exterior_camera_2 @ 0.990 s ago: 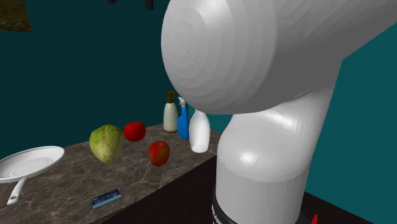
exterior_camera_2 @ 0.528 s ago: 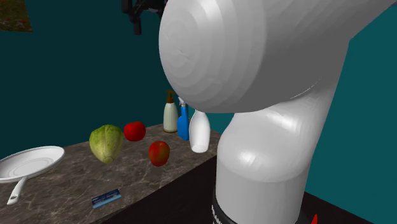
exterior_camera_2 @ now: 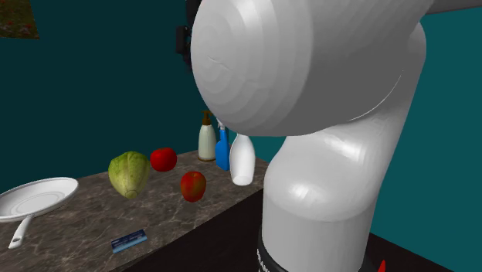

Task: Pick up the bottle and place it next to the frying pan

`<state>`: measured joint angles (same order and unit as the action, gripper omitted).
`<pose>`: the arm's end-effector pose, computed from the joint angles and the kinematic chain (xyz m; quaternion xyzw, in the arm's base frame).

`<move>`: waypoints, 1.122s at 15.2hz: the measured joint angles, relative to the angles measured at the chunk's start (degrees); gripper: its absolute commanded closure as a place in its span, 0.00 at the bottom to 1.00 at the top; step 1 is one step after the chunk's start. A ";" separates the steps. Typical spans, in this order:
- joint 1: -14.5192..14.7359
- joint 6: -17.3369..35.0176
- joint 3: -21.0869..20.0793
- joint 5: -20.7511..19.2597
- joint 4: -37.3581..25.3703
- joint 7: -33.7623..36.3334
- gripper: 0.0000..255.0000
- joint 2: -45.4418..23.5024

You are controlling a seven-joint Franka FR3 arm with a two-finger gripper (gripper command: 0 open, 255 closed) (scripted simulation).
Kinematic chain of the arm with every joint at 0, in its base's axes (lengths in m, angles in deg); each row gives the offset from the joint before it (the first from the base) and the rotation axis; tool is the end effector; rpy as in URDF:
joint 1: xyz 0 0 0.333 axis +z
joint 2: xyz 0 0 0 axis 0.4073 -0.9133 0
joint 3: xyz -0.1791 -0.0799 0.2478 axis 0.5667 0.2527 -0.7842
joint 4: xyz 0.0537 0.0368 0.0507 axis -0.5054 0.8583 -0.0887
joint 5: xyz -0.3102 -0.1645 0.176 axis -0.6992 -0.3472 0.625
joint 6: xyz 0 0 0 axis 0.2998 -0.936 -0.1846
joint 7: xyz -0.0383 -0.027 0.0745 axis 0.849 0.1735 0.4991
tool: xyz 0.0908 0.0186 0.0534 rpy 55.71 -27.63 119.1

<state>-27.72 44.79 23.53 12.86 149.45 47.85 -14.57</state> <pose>0.4010 -0.1525 0.4738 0.9979 0.0632 0.0114 0.0096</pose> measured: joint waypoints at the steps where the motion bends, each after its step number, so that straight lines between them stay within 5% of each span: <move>1: -0.20 1.14 0.88 0.03 -0.39 -1.00 0.00 -1.62; 8: -1.39 8.83 6.84 2.67 -5.23 -9.25 0.00 -15.05; 17: -5.18 15.25 10.34 12.22 -15.99 -21.63 0.00 -34.97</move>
<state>-32.90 60.04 33.86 25.08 133.46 26.22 -49.55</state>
